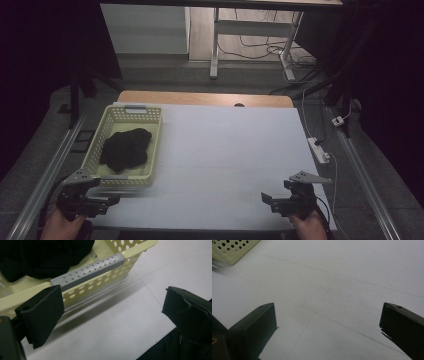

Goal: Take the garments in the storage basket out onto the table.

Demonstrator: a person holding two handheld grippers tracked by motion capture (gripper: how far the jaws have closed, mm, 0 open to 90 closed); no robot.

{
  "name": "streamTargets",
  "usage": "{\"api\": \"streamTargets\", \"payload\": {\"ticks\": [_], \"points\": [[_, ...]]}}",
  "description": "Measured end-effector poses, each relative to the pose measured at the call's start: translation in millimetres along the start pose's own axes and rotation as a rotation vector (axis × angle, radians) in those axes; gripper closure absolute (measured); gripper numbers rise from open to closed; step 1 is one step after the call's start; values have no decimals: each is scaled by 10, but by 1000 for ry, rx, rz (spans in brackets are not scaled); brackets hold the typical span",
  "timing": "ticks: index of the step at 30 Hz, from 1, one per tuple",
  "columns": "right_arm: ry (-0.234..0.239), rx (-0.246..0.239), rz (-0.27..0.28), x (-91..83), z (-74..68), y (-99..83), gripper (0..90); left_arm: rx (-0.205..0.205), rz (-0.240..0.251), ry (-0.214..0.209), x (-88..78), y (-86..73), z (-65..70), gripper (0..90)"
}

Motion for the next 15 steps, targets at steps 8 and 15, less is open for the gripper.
{"api": "streamTargets", "payload": {"ticks": [8,15], "points": [[25,-2,-1,0,7,-7,11,-19,2,-25,6,17,-15,36],[46,-15,-4,4,-3,-2,13,-19,-1,-34,-2,10,-16,27]]}}
Point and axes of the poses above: each handheld gripper's, and its own axes: x roughly forward along the jaws, y roughly out of its top, z roughly to its right, the point moved 5 cm from there along x, roughly forward along the jaws, and after that the axes turned 5 degrees about y, right-handed, at the moved point
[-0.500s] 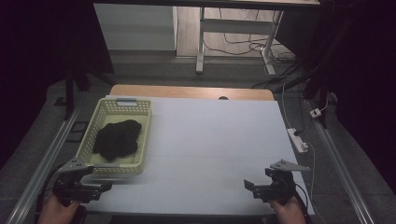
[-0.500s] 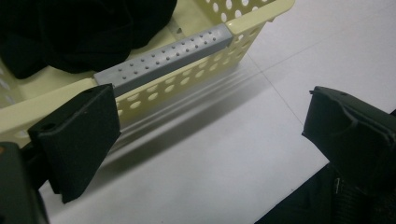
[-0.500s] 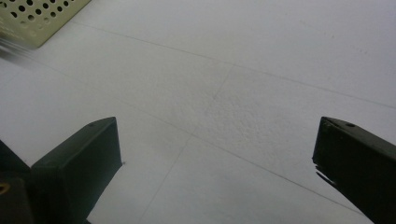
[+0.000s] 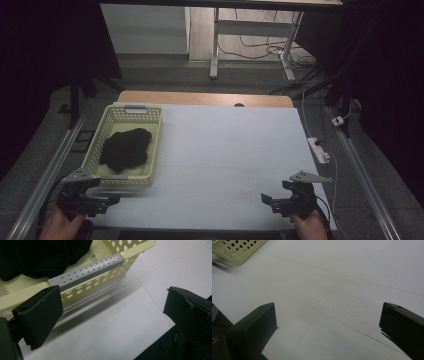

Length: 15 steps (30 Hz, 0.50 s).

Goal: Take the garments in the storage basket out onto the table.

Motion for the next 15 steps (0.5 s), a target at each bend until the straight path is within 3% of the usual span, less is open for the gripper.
{"api": "streamTargets", "payload": {"ticks": [7,10,15], "points": [[2,-9,-10,12,-20,0,13,-8,-13,-20,9,-2,-11,27],[5,-10,-14,16,-21,0,13,18,-10,-41,0,-1,11,26],[6,-19,-25,27,-30,-2,13,15,22,-82,-34,23,19,24]]}}
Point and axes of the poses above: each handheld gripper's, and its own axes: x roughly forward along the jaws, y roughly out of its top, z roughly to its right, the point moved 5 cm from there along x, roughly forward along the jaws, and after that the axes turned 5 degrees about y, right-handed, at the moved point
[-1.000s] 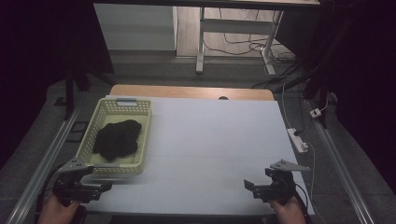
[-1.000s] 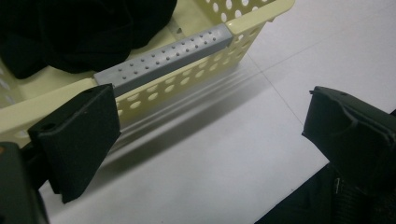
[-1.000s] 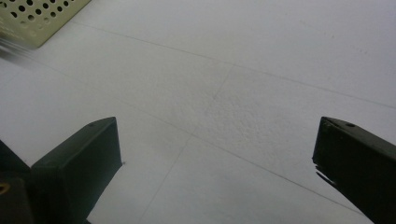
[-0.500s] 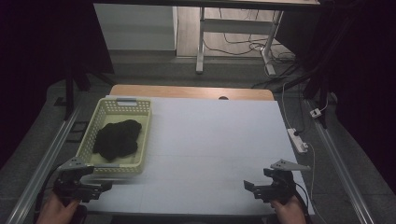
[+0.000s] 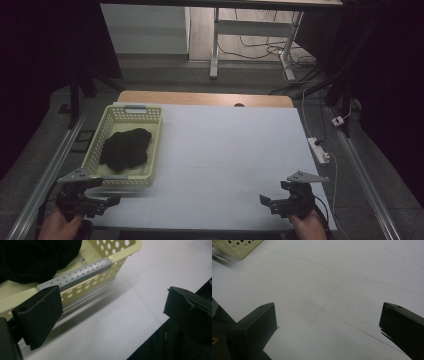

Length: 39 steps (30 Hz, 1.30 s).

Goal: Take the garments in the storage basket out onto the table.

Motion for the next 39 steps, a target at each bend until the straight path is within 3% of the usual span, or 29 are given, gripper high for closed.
{"api": "streamTargets", "payload": {"ticks": [4,17,22,32,39], "points": [[0,2,-4,4,-3,2,13,8,9,23,-13,16,-6,18],[-2,-4,-17,15,-7,-1,13,3,-1,27,-14,72,9,11],[2,-4,-20,19,-7,-1,13,-16,-11,21,-6,100,6,15],[7,-1,-26,24,-6,-2,13,22,12,55,16,229,-24,13],[7,2,-31,32,-6,-2,13,17,10,46,83,292,-72,5]]}}
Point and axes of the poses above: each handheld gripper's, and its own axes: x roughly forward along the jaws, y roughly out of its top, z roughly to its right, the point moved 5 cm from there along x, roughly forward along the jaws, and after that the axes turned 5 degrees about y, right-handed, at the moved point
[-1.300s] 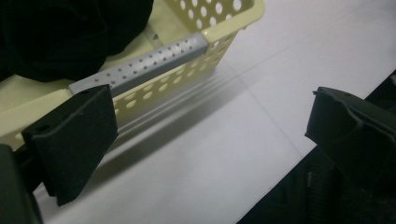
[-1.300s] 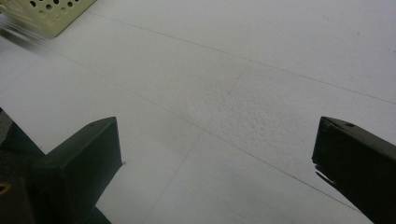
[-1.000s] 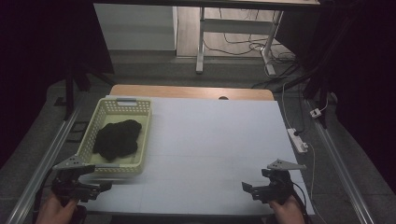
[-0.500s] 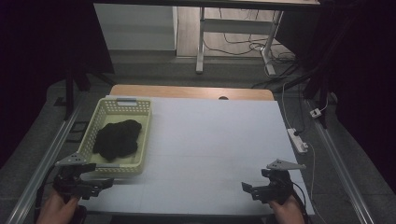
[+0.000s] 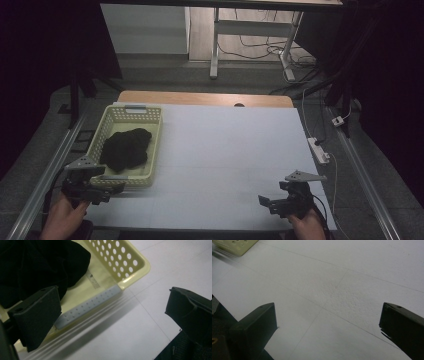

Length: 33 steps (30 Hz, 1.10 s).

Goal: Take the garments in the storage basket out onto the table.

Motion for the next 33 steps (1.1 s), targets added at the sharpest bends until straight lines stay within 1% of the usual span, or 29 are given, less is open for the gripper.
{"api": "streamTargets", "payload": {"ticks": [6,9,11,14,18,21,24,29,33], "points": [[-1,-4,-5,3,0,-1,13,2,-4,-3,55,68,-24,3],[1,-2,-5,9,-2,-1,14,-8,-4,-12,88,112,-38,3],[1,-5,-9,13,-3,-2,13,-3,-2,-2,115,154,-66,3],[1,-4,-13,15,-1,-3,13,-4,-4,6,132,177,-95,3],[5,-1,-16,19,0,-3,14,-11,-4,20,178,231,-170,3],[4,-1,-19,22,2,-4,13,-12,-8,25,202,251,-195,3],[5,-2,-21,24,1,-4,14,-17,-12,30,231,279,-229,3],[8,-1,-31,33,0,-6,13,-27,-5,39,265,330,-281,3],[11,-1,-34,36,-2,-6,13,-38,-14,50,303,362,-341,3]]}}
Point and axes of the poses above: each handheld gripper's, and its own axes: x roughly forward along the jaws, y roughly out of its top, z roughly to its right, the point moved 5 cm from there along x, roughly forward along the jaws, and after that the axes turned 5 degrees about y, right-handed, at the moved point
